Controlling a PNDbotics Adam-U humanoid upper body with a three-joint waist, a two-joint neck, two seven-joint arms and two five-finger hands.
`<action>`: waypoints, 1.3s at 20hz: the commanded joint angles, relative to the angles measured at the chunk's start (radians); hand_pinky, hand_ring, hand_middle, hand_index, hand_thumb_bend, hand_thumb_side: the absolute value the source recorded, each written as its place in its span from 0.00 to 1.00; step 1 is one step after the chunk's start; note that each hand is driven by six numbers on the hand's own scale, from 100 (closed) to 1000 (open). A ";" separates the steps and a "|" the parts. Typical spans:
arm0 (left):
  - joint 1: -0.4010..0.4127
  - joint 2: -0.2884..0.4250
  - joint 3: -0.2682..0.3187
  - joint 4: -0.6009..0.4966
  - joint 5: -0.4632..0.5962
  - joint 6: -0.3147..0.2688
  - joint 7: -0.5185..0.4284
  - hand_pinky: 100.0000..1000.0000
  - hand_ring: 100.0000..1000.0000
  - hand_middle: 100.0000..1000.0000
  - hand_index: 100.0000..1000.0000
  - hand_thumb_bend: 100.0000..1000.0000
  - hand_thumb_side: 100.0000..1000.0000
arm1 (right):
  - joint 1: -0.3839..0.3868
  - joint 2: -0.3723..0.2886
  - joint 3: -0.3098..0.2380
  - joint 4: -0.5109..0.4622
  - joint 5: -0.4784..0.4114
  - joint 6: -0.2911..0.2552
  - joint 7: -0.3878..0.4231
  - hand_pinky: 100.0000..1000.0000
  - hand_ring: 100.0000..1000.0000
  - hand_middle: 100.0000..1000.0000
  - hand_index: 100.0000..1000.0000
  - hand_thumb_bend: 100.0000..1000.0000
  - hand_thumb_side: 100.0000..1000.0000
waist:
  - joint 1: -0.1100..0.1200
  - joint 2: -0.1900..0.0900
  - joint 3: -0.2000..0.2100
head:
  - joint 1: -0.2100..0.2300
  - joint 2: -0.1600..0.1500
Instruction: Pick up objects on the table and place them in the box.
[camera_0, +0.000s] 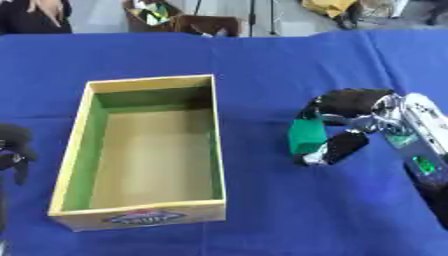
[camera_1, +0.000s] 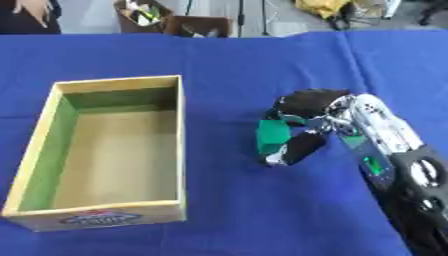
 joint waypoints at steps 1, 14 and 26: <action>-0.006 0.013 -0.003 -0.021 0.001 -0.001 -0.002 0.00 0.28 0.43 0.41 0.00 0.88 | -0.015 -0.014 -0.012 -0.004 -0.002 0.028 -0.036 0.76 0.79 0.45 0.54 0.00 0.35 | 0.000 -0.018 0.000 | -0.001 -0.008; -0.004 0.016 -0.004 -0.021 0.002 0.001 -0.003 0.00 0.28 0.43 0.41 0.00 0.88 | -0.068 -0.042 -0.048 -0.140 -0.165 0.214 -0.173 0.65 0.66 0.23 0.12 0.00 0.11 | 0.000 -0.023 -0.002 | 0.000 -0.009; -0.001 0.023 -0.013 -0.021 0.007 0.000 -0.012 0.00 0.28 0.43 0.41 0.00 0.88 | -0.248 -0.034 -0.005 -0.253 -0.214 0.241 -0.230 0.64 0.65 0.21 0.10 0.00 0.11 | -0.009 -0.031 0.025 | -0.019 -0.005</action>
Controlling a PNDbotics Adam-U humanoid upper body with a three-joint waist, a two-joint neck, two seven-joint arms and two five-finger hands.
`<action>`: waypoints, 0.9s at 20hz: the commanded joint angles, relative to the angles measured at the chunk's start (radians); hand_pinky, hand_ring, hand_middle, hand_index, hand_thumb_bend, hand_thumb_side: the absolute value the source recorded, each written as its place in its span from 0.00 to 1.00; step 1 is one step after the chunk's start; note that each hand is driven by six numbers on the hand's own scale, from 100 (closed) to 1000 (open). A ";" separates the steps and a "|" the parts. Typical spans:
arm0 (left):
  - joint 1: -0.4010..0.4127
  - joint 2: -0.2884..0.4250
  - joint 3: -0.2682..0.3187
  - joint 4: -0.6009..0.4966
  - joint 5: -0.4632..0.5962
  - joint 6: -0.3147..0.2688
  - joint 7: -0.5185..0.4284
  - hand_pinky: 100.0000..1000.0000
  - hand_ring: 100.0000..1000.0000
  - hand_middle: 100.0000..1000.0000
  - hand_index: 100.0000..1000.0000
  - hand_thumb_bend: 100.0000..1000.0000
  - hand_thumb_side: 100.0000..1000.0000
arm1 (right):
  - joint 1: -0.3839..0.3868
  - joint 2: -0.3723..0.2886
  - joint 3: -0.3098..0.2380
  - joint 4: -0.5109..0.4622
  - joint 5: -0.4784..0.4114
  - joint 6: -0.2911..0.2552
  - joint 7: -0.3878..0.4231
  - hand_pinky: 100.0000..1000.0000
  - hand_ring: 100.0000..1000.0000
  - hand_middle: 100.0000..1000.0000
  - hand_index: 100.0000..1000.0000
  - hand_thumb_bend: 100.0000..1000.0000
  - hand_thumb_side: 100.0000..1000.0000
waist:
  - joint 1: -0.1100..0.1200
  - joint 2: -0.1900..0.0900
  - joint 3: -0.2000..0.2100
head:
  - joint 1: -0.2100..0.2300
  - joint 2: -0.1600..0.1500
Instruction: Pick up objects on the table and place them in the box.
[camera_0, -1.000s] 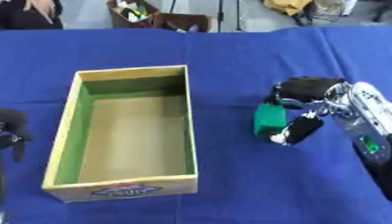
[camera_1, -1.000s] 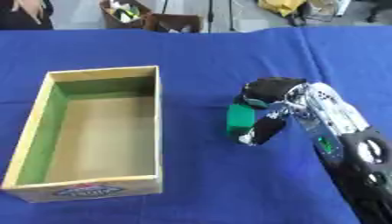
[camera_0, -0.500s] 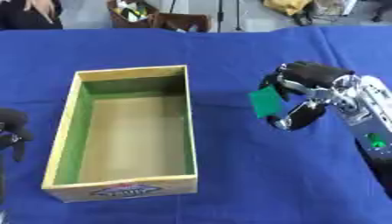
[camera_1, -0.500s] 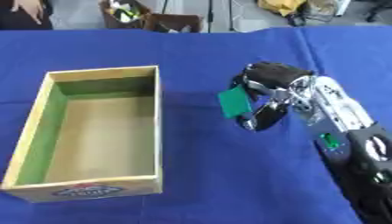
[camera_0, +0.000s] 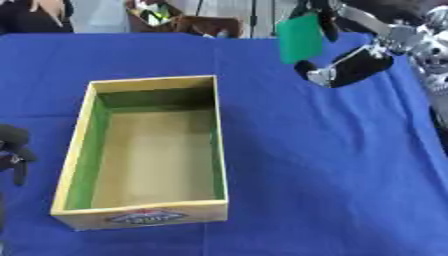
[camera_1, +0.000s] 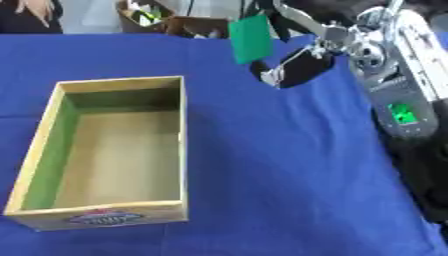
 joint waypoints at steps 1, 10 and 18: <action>-0.001 0.022 -0.007 -0.021 0.007 -0.002 -0.005 0.00 0.28 0.43 0.41 0.00 0.88 | -0.040 0.011 0.025 -0.021 -0.008 -0.012 0.007 0.64 0.65 0.21 0.10 0.00 0.11 | -0.002 -0.026 0.008 | -0.009 -0.004; 0.001 0.021 -0.016 -0.019 0.008 -0.001 -0.016 0.00 0.28 0.43 0.41 0.00 0.88 | -0.070 0.099 0.125 0.080 0.060 -0.068 0.036 0.63 0.65 0.21 0.10 0.00 0.11 | -0.011 -0.025 0.034 | -0.018 -0.001; 0.002 0.021 -0.029 -0.016 0.011 -0.004 -0.032 0.00 0.28 0.43 0.41 0.00 0.89 | -0.103 0.167 0.196 0.225 0.117 -0.122 0.056 0.62 0.65 0.22 0.10 0.00 0.11 | -0.019 -0.025 0.065 | -0.034 0.002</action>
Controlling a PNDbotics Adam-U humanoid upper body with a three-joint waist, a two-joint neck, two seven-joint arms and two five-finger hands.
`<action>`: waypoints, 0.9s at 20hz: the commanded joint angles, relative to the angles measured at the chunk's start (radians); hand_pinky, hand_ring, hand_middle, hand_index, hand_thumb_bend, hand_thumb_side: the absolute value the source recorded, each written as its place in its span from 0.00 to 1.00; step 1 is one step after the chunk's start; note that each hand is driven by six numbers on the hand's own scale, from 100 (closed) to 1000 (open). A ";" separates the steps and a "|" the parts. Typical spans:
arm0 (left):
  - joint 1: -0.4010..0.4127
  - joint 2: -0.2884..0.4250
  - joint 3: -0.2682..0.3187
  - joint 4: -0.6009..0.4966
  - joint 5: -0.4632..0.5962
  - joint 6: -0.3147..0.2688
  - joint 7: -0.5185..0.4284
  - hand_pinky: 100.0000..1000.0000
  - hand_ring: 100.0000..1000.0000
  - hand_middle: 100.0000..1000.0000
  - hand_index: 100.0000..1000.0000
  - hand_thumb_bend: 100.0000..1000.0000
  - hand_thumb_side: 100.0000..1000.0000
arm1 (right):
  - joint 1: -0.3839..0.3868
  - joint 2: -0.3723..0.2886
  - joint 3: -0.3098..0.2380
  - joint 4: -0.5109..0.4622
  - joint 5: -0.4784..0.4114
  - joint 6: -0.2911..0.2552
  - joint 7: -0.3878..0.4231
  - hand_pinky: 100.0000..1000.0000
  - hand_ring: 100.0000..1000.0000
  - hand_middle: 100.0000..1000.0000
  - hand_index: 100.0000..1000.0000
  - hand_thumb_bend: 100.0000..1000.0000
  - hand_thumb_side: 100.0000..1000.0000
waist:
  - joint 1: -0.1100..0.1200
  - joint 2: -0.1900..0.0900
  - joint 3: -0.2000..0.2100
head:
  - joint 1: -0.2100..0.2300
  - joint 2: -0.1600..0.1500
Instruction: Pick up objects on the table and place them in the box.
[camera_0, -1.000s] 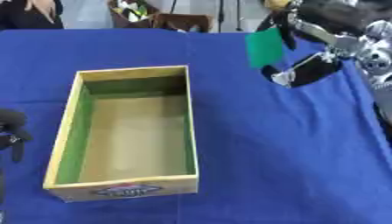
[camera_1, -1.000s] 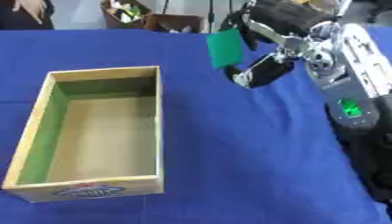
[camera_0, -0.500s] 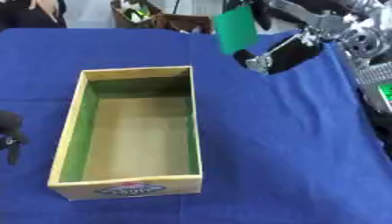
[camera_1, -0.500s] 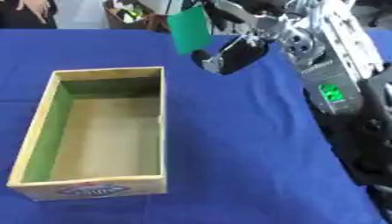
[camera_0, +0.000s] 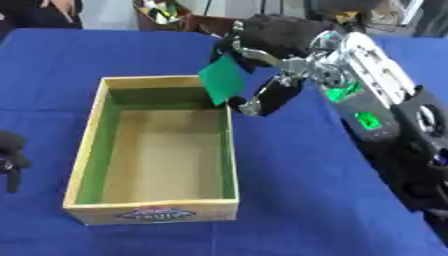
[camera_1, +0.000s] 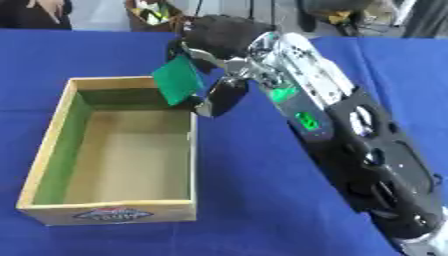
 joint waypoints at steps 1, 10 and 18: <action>-0.006 0.014 -0.010 -0.016 0.007 -0.002 -0.009 0.00 0.28 0.43 0.41 0.00 0.89 | -0.027 0.017 0.012 0.050 0.022 -0.019 0.007 0.62 0.65 0.22 0.10 0.00 0.11 | 0.002 -0.023 0.006 | -0.008 0.001; -0.011 0.013 -0.017 -0.014 0.010 -0.002 -0.019 0.00 0.28 0.43 0.41 0.00 0.89 | -0.041 0.067 0.049 0.142 0.048 -0.063 0.020 0.62 0.65 0.23 0.10 0.00 0.11 | -0.005 -0.019 0.026 | -0.020 0.003; -0.014 0.012 -0.019 -0.014 0.011 -0.001 -0.024 0.00 0.28 0.43 0.41 0.00 0.89 | -0.046 0.087 0.082 0.159 0.062 -0.131 0.058 0.68 0.76 0.46 0.49 0.00 0.11 | -0.012 -0.019 0.040 | -0.028 0.002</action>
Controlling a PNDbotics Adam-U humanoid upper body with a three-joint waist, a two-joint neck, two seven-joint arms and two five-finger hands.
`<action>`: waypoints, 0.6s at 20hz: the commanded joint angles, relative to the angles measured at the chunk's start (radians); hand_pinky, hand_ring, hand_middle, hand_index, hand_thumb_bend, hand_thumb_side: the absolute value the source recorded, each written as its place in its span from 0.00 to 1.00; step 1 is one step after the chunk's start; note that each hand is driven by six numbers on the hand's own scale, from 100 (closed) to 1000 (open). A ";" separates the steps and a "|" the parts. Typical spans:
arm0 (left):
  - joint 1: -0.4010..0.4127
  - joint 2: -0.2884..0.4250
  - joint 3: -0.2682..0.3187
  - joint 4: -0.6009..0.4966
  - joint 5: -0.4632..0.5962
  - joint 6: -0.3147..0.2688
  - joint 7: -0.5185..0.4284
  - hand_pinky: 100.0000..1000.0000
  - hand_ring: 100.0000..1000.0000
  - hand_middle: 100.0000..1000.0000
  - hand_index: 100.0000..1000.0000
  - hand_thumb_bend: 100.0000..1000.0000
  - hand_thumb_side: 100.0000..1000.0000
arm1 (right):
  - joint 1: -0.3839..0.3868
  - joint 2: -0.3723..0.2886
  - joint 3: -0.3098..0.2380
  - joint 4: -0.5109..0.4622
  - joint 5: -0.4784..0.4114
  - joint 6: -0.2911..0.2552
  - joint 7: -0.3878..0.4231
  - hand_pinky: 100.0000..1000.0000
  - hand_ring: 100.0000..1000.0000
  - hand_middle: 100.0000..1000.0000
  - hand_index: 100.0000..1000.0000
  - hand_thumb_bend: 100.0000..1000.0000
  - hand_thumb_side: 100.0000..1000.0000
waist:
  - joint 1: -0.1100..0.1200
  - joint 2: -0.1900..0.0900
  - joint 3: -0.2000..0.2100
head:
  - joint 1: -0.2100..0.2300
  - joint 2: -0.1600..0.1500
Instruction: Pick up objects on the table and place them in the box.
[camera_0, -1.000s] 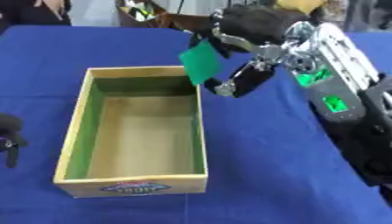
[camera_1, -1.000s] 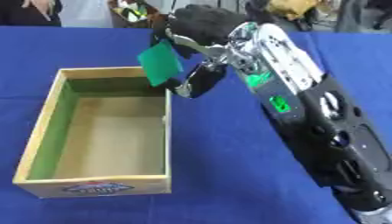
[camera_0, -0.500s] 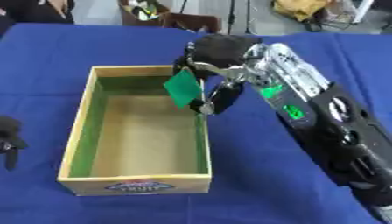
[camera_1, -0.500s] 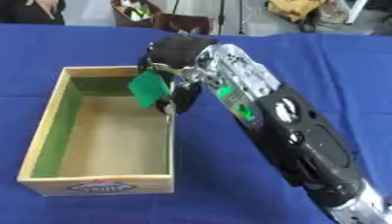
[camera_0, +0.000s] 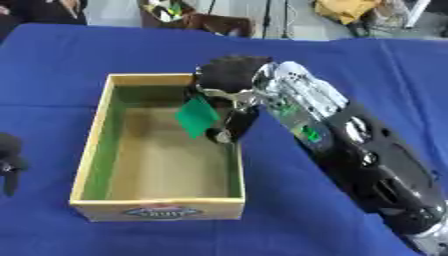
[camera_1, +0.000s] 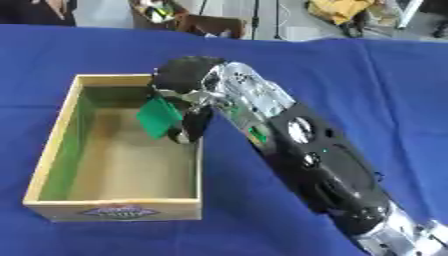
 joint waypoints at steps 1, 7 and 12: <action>-0.010 0.013 -0.006 -0.015 0.006 -0.002 -0.003 0.00 0.28 0.43 0.41 0.00 0.89 | -0.024 -0.002 -0.004 -0.006 0.000 -0.035 0.026 0.70 0.77 0.50 0.56 0.00 0.34 | 0.005 -0.019 0.000 | -0.002 -0.002; -0.012 0.012 -0.006 -0.016 0.008 -0.001 -0.004 0.00 0.28 0.43 0.41 0.00 0.89 | -0.026 -0.006 -0.016 -0.027 -0.050 -0.116 0.075 0.79 0.88 0.67 0.82 0.29 1.00 | 0.007 -0.020 -0.002 | -0.004 -0.005; -0.013 0.012 -0.007 -0.016 0.010 -0.002 -0.004 0.00 0.28 0.43 0.41 0.00 0.89 | -0.030 -0.008 -0.026 -0.032 -0.068 -0.147 0.115 0.82 0.90 0.72 0.92 0.68 1.00 | 0.009 -0.021 -0.001 | -0.007 -0.007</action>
